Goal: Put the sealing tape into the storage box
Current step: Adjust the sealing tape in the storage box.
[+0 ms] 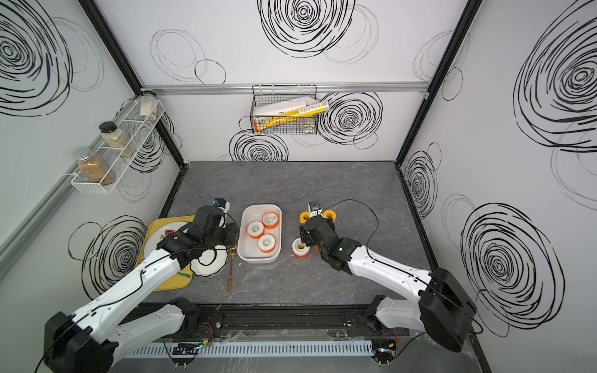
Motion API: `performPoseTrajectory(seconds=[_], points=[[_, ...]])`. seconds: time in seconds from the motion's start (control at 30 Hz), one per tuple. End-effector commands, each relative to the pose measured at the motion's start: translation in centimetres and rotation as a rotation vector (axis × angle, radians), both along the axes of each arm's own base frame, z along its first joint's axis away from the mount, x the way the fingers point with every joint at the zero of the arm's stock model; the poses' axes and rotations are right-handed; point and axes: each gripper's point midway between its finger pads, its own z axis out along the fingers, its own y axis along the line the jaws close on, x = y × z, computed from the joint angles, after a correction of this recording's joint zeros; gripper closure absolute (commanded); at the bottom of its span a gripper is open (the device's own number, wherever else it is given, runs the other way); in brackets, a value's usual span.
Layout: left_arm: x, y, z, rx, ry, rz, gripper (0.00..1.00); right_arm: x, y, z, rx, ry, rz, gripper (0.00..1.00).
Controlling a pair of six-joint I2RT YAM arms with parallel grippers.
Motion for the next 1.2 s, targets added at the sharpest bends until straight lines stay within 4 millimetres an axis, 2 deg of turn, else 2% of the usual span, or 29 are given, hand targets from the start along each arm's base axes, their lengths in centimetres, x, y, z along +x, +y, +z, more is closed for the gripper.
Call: performPoseTrajectory(seconds=[0.0, 0.13, 0.2, 0.33, 0.5, 0.7, 1.0, 1.17], points=[[0.6, -2.8, 0.3, -0.063, 0.021, -0.026, 0.62, 0.0, -1.1, 0.6, 0.1, -0.071, -0.066, 0.22], [0.9, -4.9, -1.3, -0.042, 0.054, -0.017, 0.62, -0.5, -3.5, -0.9, 0.113, -0.103, -0.154, 0.22], [0.6, -5.9, -2.8, 0.004, 0.085, -0.028, 0.62, -0.8, -4.2, -1.4, 0.131, -0.104, -0.184, 0.22], [0.5, -5.2, -5.7, 0.108, 0.14, 0.018, 0.65, -0.8, -4.9, -1.2, 0.125, -0.116, -0.216, 0.22], [-0.1, -4.4, -6.9, 0.124, 0.155, 0.046, 0.66, -0.6, -6.5, -1.4, 0.092, -0.127, -0.303, 0.19], [-0.8, -4.4, -8.7, 0.155, 0.223, 0.029, 0.67, -0.5, -6.4, -1.8, 0.079, -0.121, -0.309, 0.19], [-1.7, -4.4, -9.9, 0.159, 0.283, 0.023, 0.68, -0.3, -6.3, -2.5, 0.049, -0.107, -0.312, 0.19], [-2.3, -5.4, -10.6, 0.141, 0.322, -0.032, 0.69, -0.3, -6.3, -2.8, 0.038, -0.102, -0.314, 0.18]])
